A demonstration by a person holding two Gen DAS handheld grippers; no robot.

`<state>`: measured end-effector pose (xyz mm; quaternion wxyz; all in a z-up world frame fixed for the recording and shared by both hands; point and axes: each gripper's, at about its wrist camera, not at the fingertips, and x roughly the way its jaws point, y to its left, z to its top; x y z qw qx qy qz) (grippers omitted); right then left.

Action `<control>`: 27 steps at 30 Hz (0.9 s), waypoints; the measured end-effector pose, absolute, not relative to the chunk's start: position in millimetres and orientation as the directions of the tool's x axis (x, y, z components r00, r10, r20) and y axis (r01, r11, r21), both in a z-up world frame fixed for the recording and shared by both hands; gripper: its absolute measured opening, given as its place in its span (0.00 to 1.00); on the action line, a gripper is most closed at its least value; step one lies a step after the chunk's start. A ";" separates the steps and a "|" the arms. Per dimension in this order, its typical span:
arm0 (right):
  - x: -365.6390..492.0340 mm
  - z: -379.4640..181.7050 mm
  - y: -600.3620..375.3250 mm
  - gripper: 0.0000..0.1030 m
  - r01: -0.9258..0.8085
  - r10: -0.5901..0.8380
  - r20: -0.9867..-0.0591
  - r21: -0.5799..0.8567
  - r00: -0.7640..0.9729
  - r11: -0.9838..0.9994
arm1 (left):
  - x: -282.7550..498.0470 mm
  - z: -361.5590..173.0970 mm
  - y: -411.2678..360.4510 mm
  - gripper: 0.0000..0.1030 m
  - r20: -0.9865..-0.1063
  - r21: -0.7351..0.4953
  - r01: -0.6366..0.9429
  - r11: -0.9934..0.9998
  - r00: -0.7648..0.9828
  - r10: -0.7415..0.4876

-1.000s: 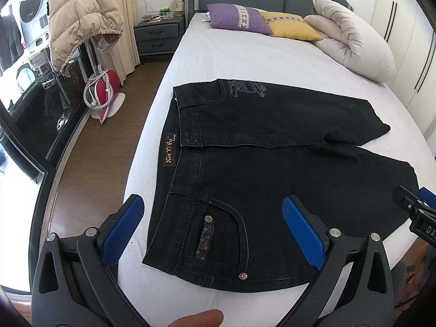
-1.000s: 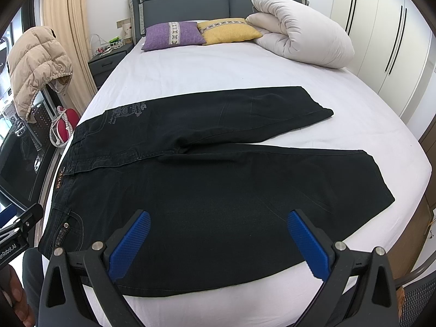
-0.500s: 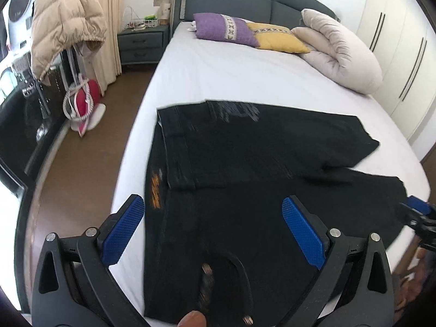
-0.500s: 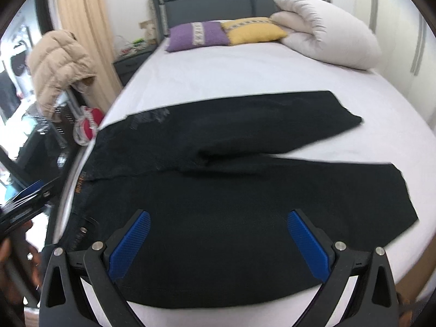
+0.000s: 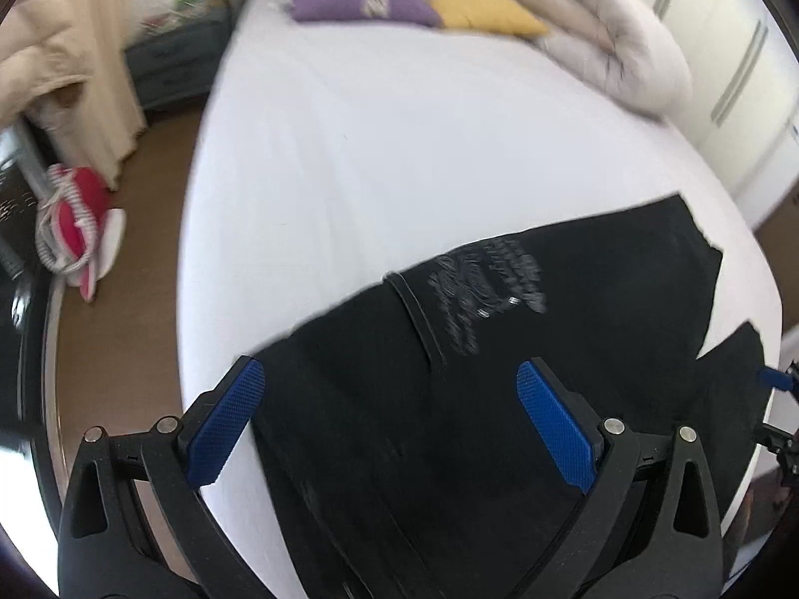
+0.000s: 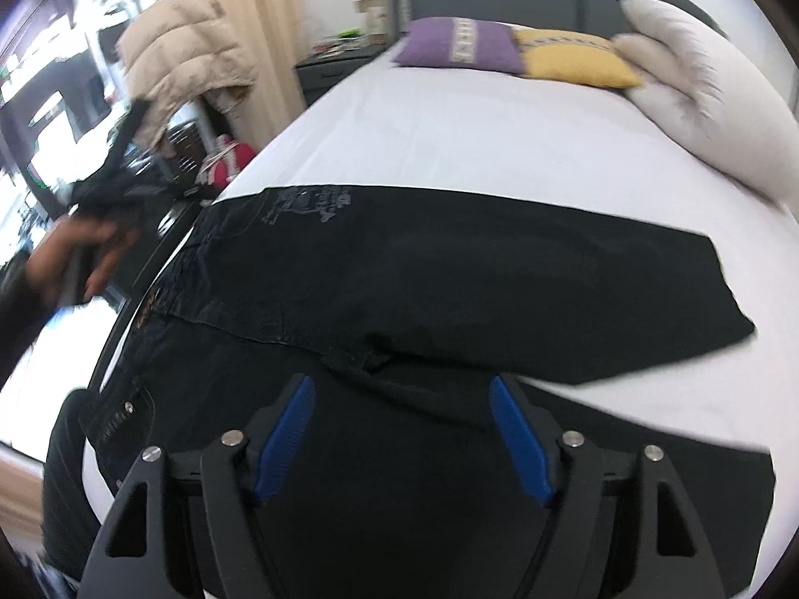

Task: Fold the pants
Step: 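Lower both grippers onto the black jeans waistband and close them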

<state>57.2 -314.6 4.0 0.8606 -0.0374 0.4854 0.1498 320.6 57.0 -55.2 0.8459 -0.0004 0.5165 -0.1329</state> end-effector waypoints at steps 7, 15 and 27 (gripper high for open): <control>85.6 -23.9 -316.4 0.64 -0.384 0.267 -0.871 0.100 0.412 0.918 | 392.4 -98.7 52.0 0.97 -0.906 -0.142 0.347 0.927 0.333 -0.263; 99.9 -35.6 -309.7 0.64 -0.435 0.284 -0.882 0.102 0.377 0.895 | 420.0 -123.7 33.9 0.87 -0.935 -0.078 0.482 0.873 0.268 -0.231; 116.7 -31.4 -289.2 0.61 -0.477 0.298 -0.872 0.088 0.387 0.875 | 428.0 -106.7 17.2 0.08 -0.943 -0.045 0.587 0.808 0.242 -0.228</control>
